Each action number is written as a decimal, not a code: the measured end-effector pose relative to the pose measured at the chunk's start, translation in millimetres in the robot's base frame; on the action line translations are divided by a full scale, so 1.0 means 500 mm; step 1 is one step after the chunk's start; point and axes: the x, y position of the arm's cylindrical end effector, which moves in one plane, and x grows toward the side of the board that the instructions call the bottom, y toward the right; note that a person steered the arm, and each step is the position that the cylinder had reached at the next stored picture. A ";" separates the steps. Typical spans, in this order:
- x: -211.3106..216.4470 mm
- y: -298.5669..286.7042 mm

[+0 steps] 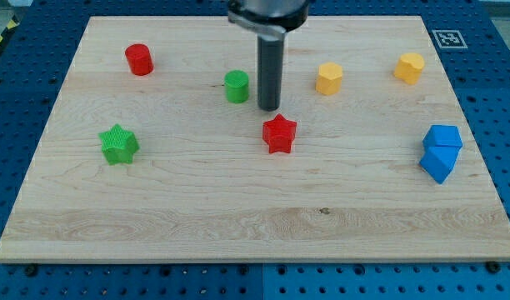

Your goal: Slide the green circle red star diagonal to each other

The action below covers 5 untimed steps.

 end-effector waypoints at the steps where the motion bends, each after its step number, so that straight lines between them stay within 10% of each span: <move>1: 0.005 -0.072; 3: 0.079 -0.244; 5: 0.103 -0.065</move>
